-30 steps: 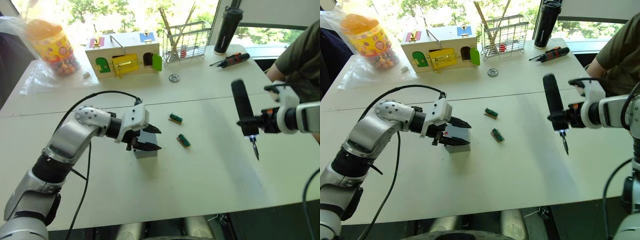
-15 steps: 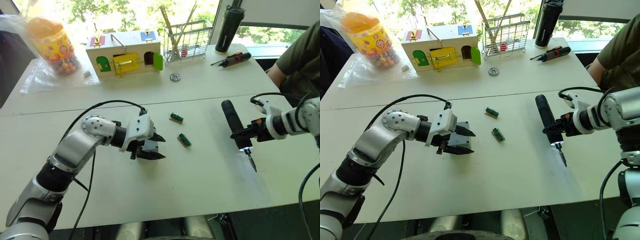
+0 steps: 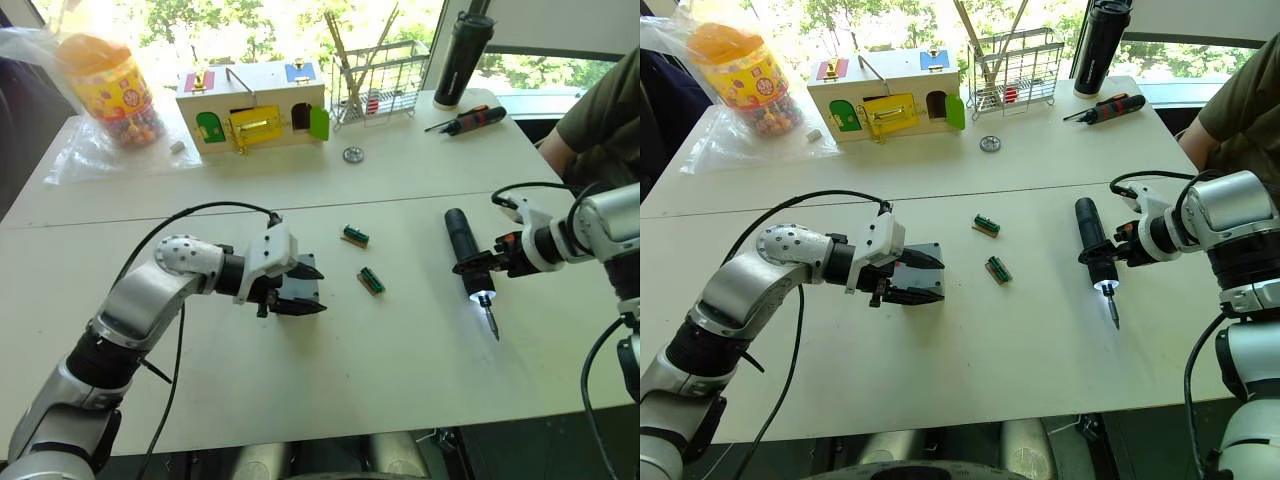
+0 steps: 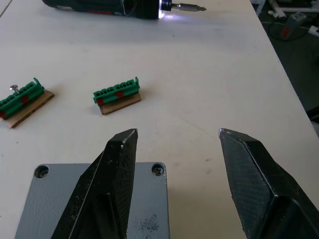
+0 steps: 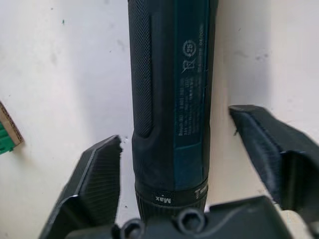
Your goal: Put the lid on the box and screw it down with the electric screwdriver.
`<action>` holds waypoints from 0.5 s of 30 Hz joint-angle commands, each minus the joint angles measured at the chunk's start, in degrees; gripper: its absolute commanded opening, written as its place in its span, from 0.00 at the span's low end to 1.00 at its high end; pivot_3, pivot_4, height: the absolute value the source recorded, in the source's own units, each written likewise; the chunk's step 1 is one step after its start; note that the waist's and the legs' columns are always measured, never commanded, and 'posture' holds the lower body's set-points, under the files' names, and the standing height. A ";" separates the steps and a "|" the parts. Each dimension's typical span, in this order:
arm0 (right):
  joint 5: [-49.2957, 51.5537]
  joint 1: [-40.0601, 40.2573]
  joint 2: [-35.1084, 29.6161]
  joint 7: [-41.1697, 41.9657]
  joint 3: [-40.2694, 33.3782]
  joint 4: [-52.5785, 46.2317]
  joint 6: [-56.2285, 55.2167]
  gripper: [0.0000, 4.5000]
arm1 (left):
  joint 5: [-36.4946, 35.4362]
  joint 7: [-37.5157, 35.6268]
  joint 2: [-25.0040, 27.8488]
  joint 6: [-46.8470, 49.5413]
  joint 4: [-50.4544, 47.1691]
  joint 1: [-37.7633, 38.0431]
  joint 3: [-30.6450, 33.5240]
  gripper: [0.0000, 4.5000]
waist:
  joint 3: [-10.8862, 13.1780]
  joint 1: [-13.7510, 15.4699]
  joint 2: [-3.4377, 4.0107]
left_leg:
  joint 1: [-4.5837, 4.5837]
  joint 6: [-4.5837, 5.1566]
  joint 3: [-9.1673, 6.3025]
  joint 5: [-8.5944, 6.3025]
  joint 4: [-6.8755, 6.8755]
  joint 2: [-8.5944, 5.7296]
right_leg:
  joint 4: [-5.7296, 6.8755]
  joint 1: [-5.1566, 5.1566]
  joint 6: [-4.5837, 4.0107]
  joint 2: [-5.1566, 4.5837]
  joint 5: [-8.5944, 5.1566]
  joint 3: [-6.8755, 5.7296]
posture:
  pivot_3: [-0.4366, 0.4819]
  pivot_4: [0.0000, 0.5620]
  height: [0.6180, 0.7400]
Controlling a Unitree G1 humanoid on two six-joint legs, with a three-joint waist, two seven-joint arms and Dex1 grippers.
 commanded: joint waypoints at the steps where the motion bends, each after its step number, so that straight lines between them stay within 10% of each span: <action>1: -2.84 -1.54 0.43 -0.41 -0.51 1.29 -1.10 1.00 | -0.97 0.36 0.04 0.29 -0.74 -0.55 2.13 0.59 | 0.00 -0.01 0.00 | 0.00 0.00 0.00 0.00 0.01 0.00 | 0.01 0.00 0.00 0.00 0.00 0.00 | 0.48 0.27 1.00; 15: -5.94 -2.80 -1.94 4.84 -3.24 -9.84 -10.05 1.00 | -2.26 0.67 1.63 2.32 2.82 -2.33 7.99 0.59 | 0.00 -0.11 0.00 | 0.00 -0.01 0.00 0.01 -0.03 0.00 | 0.02 -0.06 0.00 0.01 0.00 0.00 | 0.48 0.27 1.00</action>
